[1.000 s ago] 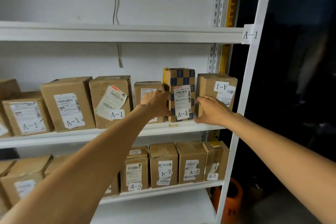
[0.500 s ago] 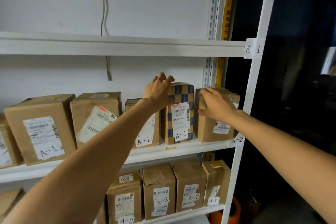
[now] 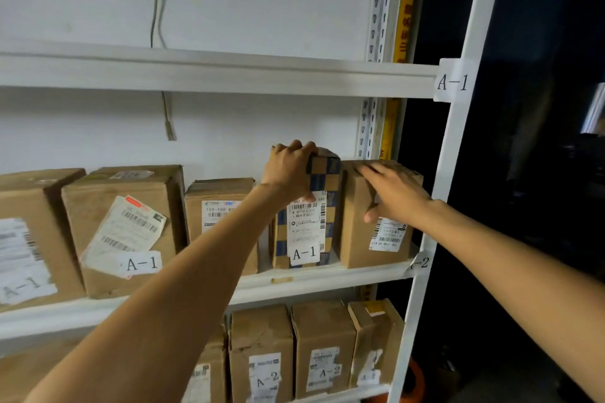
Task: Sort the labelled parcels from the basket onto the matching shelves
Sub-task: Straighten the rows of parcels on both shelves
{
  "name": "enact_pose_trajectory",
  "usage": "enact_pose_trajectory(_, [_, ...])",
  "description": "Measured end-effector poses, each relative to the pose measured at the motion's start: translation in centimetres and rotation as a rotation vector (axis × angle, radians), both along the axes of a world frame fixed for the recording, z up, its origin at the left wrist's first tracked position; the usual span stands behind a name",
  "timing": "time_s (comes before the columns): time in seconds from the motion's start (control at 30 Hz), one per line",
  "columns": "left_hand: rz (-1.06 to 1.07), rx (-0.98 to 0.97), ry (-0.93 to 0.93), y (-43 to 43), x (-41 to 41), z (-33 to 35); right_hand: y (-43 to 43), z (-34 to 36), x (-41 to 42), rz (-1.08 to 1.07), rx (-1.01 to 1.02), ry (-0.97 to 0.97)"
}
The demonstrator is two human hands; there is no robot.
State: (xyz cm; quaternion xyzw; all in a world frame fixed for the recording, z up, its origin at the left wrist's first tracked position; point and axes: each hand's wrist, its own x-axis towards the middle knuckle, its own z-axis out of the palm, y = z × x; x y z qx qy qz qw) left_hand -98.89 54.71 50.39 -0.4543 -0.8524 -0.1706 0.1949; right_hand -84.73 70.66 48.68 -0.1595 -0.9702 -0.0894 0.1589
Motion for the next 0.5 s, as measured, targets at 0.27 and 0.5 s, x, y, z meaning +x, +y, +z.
enact_pose_trajectory(0.27, [0.003, 0.050, 0.008, 1.6, 0.7, -0.5, 2.1, -0.3, -0.1, 0.052, 0.053, 0.047])
enact_pose_trajectory(0.5, [0.002, 0.005, 0.045, 1.9, 1.0, -0.2, 3.6, 0.6, -0.2, 0.067, 0.109, 0.038])
